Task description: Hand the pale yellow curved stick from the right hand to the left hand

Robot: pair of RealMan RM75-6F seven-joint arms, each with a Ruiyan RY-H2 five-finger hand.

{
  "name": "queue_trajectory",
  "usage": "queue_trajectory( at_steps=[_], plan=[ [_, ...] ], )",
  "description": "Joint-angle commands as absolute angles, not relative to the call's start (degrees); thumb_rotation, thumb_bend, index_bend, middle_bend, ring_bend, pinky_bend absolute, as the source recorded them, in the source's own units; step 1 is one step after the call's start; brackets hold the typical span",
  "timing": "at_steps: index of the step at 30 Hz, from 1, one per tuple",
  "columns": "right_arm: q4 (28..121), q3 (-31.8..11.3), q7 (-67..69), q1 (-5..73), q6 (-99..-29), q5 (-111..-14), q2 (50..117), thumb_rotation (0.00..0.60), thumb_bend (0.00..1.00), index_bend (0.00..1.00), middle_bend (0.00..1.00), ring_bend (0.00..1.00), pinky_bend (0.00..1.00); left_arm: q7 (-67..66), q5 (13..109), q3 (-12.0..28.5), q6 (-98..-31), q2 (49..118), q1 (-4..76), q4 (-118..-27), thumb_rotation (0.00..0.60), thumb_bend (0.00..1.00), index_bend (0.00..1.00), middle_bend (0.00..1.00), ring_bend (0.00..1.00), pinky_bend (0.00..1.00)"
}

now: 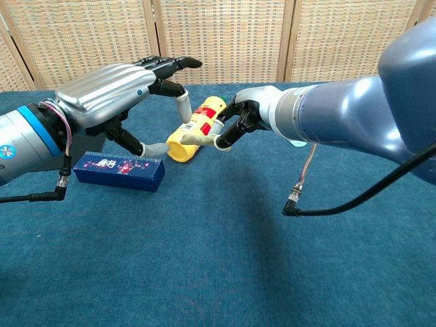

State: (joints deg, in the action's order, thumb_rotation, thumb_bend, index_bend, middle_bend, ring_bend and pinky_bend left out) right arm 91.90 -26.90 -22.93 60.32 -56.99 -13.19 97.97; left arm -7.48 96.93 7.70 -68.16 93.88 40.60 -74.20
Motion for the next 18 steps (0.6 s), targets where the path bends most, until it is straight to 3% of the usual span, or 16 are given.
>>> queue_trajectory(
  at_steps=[1, 18],
  plan=[
    [91.9, -26.8, -22.8, 60.3, -57.0, -13.2, 97.9, 0.600, 0.71, 0.75, 0.04, 0.00, 0.00, -7.7, 97.2, 7.4, -68.6, 93.6, 40.6, -74.2, 0.600, 0.30, 0.44, 0.00, 0.00, 0.00],
    [92.4, -26.4, -21.7, 60.1, -56.8, -13.1, 97.2, 0.600, 0.71, 0.75, 0.04, 0.00, 0.00, -8.9, 95.9, 7.2, -68.2, 94.4, 41.8, -74.2, 0.600, 0.33, 0.45, 0.00, 0.00, 0.00]
  ],
)
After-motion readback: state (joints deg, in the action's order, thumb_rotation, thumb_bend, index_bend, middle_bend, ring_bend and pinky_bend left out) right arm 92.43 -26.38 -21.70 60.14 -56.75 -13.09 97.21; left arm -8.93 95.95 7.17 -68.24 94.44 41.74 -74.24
